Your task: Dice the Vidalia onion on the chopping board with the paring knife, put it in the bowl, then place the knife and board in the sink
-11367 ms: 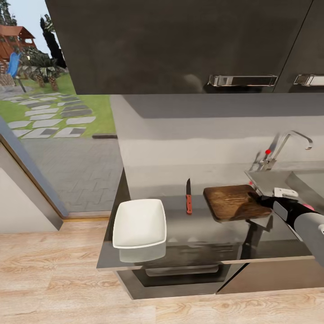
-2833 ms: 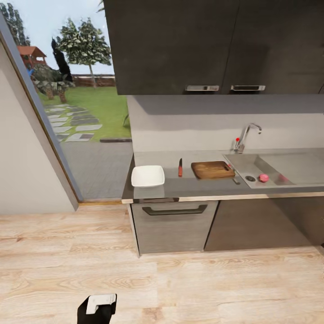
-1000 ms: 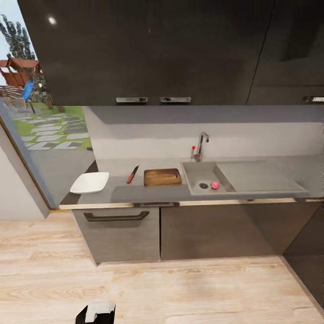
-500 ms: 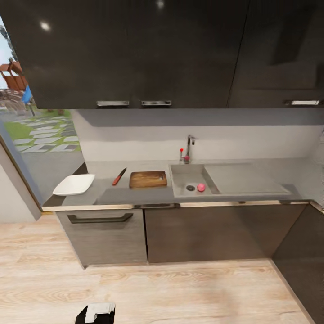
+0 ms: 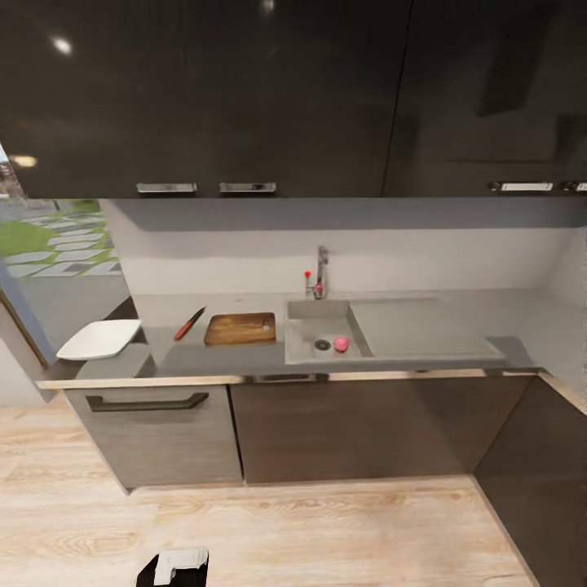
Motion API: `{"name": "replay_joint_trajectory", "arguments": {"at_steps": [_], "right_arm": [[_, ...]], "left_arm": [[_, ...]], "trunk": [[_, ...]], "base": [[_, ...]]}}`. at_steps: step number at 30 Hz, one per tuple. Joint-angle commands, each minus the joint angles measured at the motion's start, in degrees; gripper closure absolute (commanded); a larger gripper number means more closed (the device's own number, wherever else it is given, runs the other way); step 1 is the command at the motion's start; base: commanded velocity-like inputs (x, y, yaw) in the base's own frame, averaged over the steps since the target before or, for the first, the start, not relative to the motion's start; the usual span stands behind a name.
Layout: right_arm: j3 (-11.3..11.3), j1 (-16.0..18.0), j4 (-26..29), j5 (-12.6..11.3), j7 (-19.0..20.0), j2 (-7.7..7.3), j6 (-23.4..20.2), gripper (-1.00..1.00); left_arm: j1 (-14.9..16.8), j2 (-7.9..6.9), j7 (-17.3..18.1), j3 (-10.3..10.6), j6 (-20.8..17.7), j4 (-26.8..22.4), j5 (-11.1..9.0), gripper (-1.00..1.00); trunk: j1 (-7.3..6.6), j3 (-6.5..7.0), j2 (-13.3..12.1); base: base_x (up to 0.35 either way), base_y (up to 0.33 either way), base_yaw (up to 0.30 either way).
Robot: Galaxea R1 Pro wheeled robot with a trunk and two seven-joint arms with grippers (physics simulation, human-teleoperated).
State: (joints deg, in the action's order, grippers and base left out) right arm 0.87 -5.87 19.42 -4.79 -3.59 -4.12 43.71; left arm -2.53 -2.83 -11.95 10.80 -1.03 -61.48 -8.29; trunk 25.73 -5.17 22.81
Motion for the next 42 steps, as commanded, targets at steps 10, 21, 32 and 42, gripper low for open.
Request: {"name": "replay_joint_trajectory", "arguments": {"at_steps": [10,21,32,42], "right_arm": [[0.2,0.0,0.0,-0.5,0.1,-0.01,0.1,-1.00],[0.2,0.0,0.0,-0.5,0.1,-0.01,0.1,-1.00],[0.3,0.0,0.1,-0.6,0.1,-0.01,0.3,-1.00],[0.2,0.0,0.1,-0.6,0.1,-0.01,0.3,-1.00]], "left_arm": [[0.0,-0.08,-0.5,0.2,-0.1,-0.1,-0.6,-1.00],[0.0,-0.08,-0.4,0.1,0.0,0.7,-0.6,-1.00],[0.0,-0.08,-0.4,0.0,0.0,0.8,-0.6,-1.00],[0.0,-0.02,-0.2,0.0,-0.4,1.4,-0.6,-1.00]], "trunk": [[0.05,-0.10,0.1],[0.05,-0.10,0.1],[0.05,-0.10,0.1],[0.05,-0.10,0.1]], "base": [[0.113,-0.321,0.000],[0.051,-0.146,0.000],[0.046,-0.223,0.000],[0.046,-0.165,0.000]]}}
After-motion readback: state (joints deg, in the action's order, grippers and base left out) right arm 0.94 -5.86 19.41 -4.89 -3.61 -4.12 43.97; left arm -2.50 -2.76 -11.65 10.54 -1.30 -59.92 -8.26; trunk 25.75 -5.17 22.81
